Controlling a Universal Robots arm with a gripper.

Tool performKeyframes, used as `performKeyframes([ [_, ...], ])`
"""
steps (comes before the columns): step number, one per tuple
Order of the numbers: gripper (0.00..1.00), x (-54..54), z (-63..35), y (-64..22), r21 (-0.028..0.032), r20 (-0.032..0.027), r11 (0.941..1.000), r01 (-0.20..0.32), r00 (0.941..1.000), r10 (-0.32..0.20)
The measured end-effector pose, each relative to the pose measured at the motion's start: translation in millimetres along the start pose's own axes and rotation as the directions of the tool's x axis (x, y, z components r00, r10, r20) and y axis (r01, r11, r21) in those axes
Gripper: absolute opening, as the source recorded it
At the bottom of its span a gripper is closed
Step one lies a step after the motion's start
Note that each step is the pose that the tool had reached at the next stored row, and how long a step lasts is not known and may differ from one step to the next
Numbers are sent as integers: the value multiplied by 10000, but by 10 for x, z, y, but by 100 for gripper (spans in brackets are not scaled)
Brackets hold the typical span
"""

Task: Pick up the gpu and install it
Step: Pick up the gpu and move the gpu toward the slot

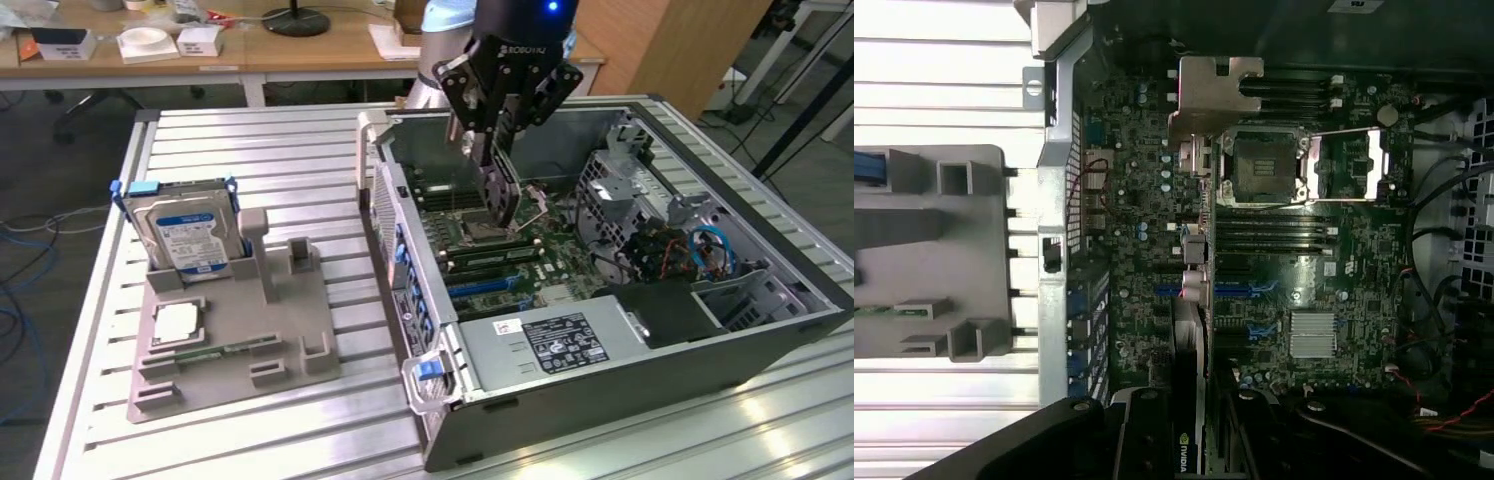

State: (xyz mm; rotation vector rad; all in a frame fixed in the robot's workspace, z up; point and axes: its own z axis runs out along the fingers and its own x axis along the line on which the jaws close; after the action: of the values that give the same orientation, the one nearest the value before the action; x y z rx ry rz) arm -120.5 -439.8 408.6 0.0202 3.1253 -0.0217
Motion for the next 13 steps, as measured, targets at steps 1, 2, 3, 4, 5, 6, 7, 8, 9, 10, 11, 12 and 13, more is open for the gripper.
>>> performKeyframes([
  [1,26,-20,0,0,0,0,10000,0,10000,0],
  [2,26,-41,0,1,1,-1,10000,-1,10000,1],
  [3,26,-62,1,1,1,-1,10000,0,10000,0],
  [4,26,-86,1,1,1,-1,10000,1,10000,-1],
  [5,26,-109,2,2,0,-1,10000,1,10000,-1],
  [6,26,-132,2,2,1,-2,10000,1,10000,-1],
  [7,26,-154,2,3,1,-2,10000,0,10000,0],
  [8,26,-178,3,3,1,-2,10000,0,10000,0],
  [9,26,-203,3,3,1,-2,10000,-1,10000,1],
  [10,26,-231,4,4,1,-3,10000,0,10000,0],
  [11,26,-257,4,4,1,-3,10000,1,10000,-1],
  [12,26,-283,5,4,0,-4,10000,1,10000,-1],
  [13,26,-308,4,5,1,-5,10000,0,10000,0],
])
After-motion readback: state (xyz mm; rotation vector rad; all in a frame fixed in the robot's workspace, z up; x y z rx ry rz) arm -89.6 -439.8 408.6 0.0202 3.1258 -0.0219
